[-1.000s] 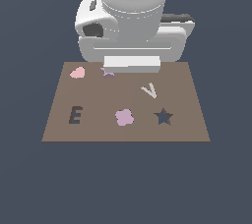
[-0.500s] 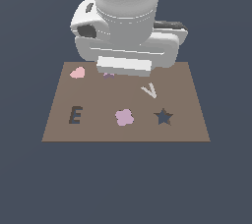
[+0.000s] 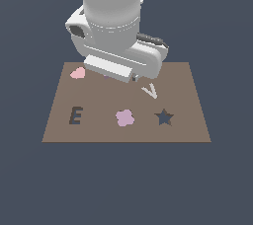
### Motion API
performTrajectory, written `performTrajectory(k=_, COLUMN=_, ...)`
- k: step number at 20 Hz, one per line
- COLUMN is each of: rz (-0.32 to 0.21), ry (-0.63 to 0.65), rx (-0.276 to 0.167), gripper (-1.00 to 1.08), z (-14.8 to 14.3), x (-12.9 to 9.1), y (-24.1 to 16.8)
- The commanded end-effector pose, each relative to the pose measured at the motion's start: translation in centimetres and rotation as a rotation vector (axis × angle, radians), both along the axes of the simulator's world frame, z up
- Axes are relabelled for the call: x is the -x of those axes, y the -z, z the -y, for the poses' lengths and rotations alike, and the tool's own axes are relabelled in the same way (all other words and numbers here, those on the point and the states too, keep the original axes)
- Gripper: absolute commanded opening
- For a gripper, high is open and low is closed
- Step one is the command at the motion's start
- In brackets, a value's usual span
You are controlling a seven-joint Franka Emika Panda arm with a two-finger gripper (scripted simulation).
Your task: Insert a designated object into the corresponding slot on a board.
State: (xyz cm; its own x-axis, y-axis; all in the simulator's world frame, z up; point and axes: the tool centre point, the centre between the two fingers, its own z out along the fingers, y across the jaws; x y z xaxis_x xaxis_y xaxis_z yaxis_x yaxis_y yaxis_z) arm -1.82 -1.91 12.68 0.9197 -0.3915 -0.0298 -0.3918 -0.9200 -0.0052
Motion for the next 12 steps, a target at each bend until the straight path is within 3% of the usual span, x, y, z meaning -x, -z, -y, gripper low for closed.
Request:
performTrajectory(k=1, rz=0.001, ry=0.096, rx=0.003, gripper=1.0, z=0.7, x=0.4, y=0.7)
performTrajectory(k=12, rz=0.008, ry=0.59, rx=0.016, gripper=1.0, z=3.6, x=3.6, y=4.0)
